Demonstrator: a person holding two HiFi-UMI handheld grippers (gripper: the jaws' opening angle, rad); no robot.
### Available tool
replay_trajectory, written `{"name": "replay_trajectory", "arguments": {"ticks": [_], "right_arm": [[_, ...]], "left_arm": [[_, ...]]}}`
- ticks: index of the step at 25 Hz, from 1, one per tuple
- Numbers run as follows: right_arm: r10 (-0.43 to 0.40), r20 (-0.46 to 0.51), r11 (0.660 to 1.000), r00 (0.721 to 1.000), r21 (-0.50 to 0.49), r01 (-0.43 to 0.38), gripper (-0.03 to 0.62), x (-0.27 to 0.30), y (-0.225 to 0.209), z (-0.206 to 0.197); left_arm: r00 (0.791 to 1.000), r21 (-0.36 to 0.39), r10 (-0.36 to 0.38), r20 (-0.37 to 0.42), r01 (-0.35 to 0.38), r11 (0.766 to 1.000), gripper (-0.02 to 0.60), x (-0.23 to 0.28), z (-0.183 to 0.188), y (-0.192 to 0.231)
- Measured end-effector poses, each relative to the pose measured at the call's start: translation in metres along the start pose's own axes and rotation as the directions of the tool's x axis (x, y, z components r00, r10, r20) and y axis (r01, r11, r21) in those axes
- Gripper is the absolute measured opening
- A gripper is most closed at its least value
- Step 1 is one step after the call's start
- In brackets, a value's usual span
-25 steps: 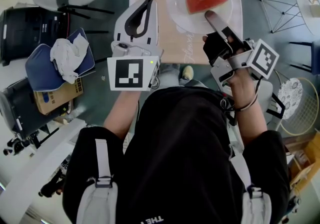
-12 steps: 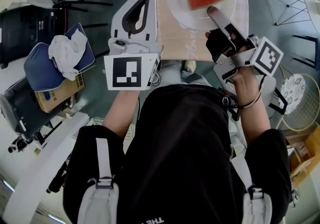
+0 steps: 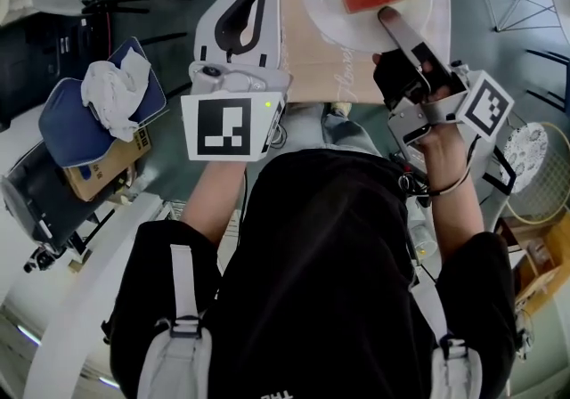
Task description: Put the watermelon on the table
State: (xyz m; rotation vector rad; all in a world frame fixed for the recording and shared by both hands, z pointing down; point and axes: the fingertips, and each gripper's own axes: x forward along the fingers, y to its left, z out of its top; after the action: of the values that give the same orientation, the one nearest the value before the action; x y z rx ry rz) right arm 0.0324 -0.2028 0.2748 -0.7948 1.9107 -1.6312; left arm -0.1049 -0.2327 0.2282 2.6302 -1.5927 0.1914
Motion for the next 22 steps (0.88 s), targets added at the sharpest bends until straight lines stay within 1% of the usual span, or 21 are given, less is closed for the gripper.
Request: {"name": "replay_trajectory", "arguments": {"ticks": [5, 10, 14, 22], "right_arm": [[0.000, 0.014, 1.000, 1.000, -0.011, 0.000, 0.029, 0.001, -0.007, 0.004], [-0.007, 0.019, 1.000, 1.000, -0.007, 0.008, 0.029, 0.005, -0.021, -0.001], [0.002, 0.027, 1.000, 1.000, 0.004, -0.002, 0.029, 0.004, -0.030, -0.003], [-0.017, 0.041, 1.000, 0.999, 0.009, 0.017, 0.029, -0.003, -0.049, -0.003]], "left_arm": [[0.999, -0.015, -0.029, -0.029, 0.029, 0.999, 0.008, 0.009, -0.017, -0.003], [0.998, -0.050, -0.041, -0.051, 0.039, 0.998, 0.008, 0.017, -0.037, 0.000], [0.995, -0.017, -0.060, -0.083, 0.058, 0.998, 0.008, 0.020, -0.055, 0.000], [0.992, -0.029, -0.078, -0.100, 0.075, 0.997, 0.008, 0.027, -0.075, -0.003]]}}
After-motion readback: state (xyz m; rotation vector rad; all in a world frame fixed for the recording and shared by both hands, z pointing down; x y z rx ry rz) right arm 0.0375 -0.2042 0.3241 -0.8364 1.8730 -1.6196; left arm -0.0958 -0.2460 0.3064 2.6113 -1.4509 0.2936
